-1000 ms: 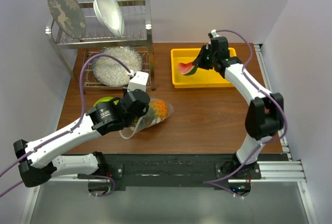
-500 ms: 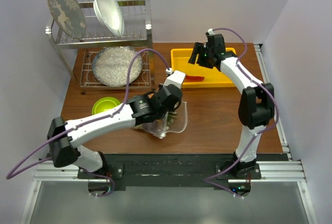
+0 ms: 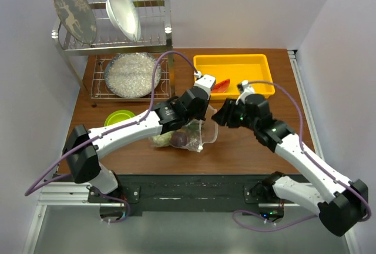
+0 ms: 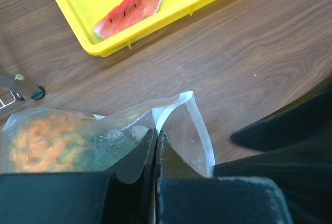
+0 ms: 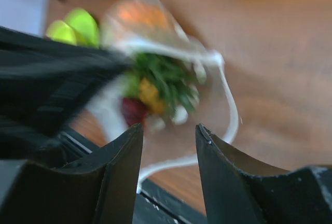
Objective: Open the zip-top bag and remove the fake food
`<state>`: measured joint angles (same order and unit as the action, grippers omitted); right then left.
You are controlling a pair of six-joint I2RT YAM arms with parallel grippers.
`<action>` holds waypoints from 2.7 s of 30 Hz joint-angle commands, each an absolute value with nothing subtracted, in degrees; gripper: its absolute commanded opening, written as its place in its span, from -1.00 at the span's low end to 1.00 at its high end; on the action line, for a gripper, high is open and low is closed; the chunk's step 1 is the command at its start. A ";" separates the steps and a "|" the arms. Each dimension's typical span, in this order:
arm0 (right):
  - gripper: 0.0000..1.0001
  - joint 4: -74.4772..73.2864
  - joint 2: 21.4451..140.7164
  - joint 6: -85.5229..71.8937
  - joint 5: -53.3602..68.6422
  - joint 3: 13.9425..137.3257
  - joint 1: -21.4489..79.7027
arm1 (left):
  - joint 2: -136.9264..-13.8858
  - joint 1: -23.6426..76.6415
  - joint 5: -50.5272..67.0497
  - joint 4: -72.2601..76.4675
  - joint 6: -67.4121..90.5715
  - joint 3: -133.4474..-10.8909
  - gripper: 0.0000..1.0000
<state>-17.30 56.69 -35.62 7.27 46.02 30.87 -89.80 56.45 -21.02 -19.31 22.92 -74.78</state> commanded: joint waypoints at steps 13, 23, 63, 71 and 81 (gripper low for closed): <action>0.17 10.19 74.44 -50.97 16.00 35.86 36.82 | -85.69 56.51 -19.60 -12.30 21.71 -75.32 -1.00; 0.36 13.80 73.74 -56.07 1.07 32.17 37.53 | -84.82 56.51 -20.21 -11.95 22.68 -74.36 -1.00; 0.53 32.28 80.34 -58.63 19.87 26.72 40.52 | -88.08 57.74 -20.28 -12.19 23.46 -74.01 -0.57; 0.43 24.17 70.15 -57.74 11.78 24.00 40.61 | -74.37 56.87 -28.29 -20.29 27.06 -64.00 0.01; 0.31 19.35 69.88 -57.04 10.90 23.99 40.52 | -66.01 55.02 -27.52 -24.26 32.69 -51.51 -0.64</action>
